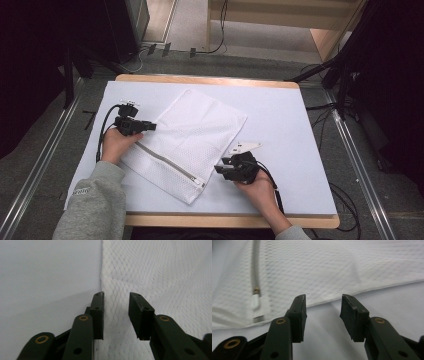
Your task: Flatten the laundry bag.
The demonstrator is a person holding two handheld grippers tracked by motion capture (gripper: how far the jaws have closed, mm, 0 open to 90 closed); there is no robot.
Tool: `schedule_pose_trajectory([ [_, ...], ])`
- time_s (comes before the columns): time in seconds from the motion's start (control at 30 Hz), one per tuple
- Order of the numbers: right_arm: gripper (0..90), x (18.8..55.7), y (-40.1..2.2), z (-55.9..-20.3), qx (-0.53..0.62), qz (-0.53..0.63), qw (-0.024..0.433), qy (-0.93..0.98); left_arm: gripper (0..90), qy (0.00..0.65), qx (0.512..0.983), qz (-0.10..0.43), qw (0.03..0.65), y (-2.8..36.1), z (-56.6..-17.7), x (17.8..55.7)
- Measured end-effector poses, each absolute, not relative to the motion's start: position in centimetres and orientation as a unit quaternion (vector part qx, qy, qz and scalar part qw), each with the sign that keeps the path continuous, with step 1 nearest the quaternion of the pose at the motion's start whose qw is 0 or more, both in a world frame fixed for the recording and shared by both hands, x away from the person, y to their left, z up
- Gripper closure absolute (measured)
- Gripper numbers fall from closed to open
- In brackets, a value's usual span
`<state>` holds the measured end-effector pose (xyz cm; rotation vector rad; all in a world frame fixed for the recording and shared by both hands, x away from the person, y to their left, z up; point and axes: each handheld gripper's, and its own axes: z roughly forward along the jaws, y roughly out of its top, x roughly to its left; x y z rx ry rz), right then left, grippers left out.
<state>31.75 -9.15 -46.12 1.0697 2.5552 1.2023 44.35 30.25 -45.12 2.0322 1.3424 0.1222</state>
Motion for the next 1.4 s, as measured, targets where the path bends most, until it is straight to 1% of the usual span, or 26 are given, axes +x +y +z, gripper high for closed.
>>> schedule_pose_trajectory([
  [0.07, 56.6, 32.6, -9.4, -46.3, 0.362, 0.398, 0.074, 0.839, 76.8, 0.516, 0.784, 0.050, 0.342, 30.2, -45.2, 44.3],
  [0.1, 56.6, 32.6, -9.4, -46.3, 0.362, 0.398, 0.074, 0.839, 76.8, 0.516, 0.784, 0.049, 0.341, 30.2, -45.2, 44.3],
  [0.13, 56.6, 33.0, -9.5, -46.4, 0.367, 0.398, 0.075, 0.838, 80.0, 0.518, 0.783, 0.047, 0.341, 30.2, -45.2, 44.3],
  [0.17, 56.5, 33.4, -9.5, -46.5, 0.373, 0.400, 0.074, 0.834, 85.2, 0.520, 0.782, 0.041, 0.341, 30.2, -45.2, 44.3],
  [0.23, 56.3, 34.2, -9.4, -46.7, 0.389, 0.399, 0.078, 0.827, 88.7, 0.520, 0.783, 0.028, 0.341, 30.3, -45.3, 44.3],
  [0.27, 56.3, 34.2, -9.4, -46.7, 0.389, 0.399, 0.078, 0.827, 88.7, 0.521, 0.782, 0.028, 0.341, 30.3, -45.3, 44.4],
  [0.3, 54.5, 34.6, -9.2, -46.8, 0.398, 0.397, 0.089, 0.823, 89.3, 0.522, 0.781, 0.027, 0.341, 30.2, -45.3, 44.4],
  [0.47, 54.6, 35.6, -8.4, -47.2, 0.402, 0.387, 0.108, 0.823, 89.5, 0.523, 0.781, 0.025, 0.341, 30.3, -45.3, 44.4],
  [0.5, 59.6, 35.9, -8.1, -47.5, 0.407, 0.387, 0.112, 0.820, 89.5, 0.525, 0.780, 0.024, 0.341, 30.4, -45.2, 44.4],
  [0.57, 61.1, 36.0, -8.1, -47.6, 0.406, 0.387, 0.115, 0.820, 89.5, 0.526, 0.779, 0.023, 0.339, 30.4, -45.2, 44.3],
  [0.6, 68.4, 36.0, -8.0, -47.6, 0.406, 0.385, 0.125, 0.819, 89.6, 0.527, 0.778, 0.021, 0.340, 30.5, -45.2, 44.3],
  [0.63, 68.4, 36.0, -8.0, -47.6, 0.406, 0.385, 0.125, 0.819, 89.6, 0.527, 0.778, 0.021, 0.340, 30.5, -45.2, 44.3],
  [0.67, 70.4, 36.0, -8.0, -47.6, 0.405, 0.382, 0.131, 0.820, 89.6, 0.527, 0.778, 0.020, 0.340, 30.5, -45.2, 44.3],
  [0.7, 74.4, 35.9, -7.9, -47.6, 0.396, 0.377, 0.143, 0.825, 89.7, 0.531, 0.775, 0.013, 0.341, 30.5, -45.3, 44.3],
  [0.73, 76.9, 35.9, -7.9, -47.6, 0.397, 0.377, 0.145, 0.824, 89.7, 0.531, 0.775, 0.013, 0.341, 30.5, -45.3, 44.3],
  [0.77, 76.9, 35.9, -7.9, -47.6, 0.397, 0.377, 0.145, 0.824, 89.7, 0.532, 0.775, 0.012, 0.341, 30.5, -45.3, 44.3],
  [0.87, 88.4, 36.2, -8.2, -47.7, 0.404, 0.384, 0.126, 0.821, 89.9, 0.532, 0.776, 0.013, 0.340, 30.5, -45.2, 44.2],
  [0.93, 89.1, 36.3, -8.2, -47.7, 0.406, 0.384, 0.124, 0.820, 89.8, 0.531, 0.776, 0.013, 0.340, 30.5, -45.2, 44.2],
  [0.97, 90.0, 36.5, -8.4, -47.6, 0.413, 0.383, 0.109, 0.819, 89.8, 0.532, 0.774, 0.011, 0.343, 30.6, -45.3, 44.1],
  [1.03, 90.0, 36.6, -8.5, -47.5, 0.414, 0.384, 0.104, 0.819, 89.8, 0.532, 0.772, 0.008, 0.346, 30.7, -45.2, 44.0],
  [1.07, 90.0, 36.9, -8.7, -47.4, 0.420, 0.384, 0.089, 0.817, 89.8, 0.533, 0.770, 0.009, 0.349, 30.7, -45.2, 43.9],
  [1.1, 90.0, 37.1, -8.8, -47.4, 0.422, 0.382, 0.085, 0.818, 89.8, 0.533, 0.768, 0.007, 0.355, 30.8, -45.1, 43.8],
  [1.2, 90.0, 37.3, -9.0, -47.3, 0.422, 0.377, 0.088, 0.820, 89.8, 0.533, 0.764, 0.004, 0.363, 31.0, -45.0, 43.5],
  [1.4, 90.0, 38.2, -9.7, -47.1, 0.431, 0.371, 0.078, 0.819, 89.8, 0.532, 0.762, 0.003, 0.368, 30.6, -44.9, 42.9],
])
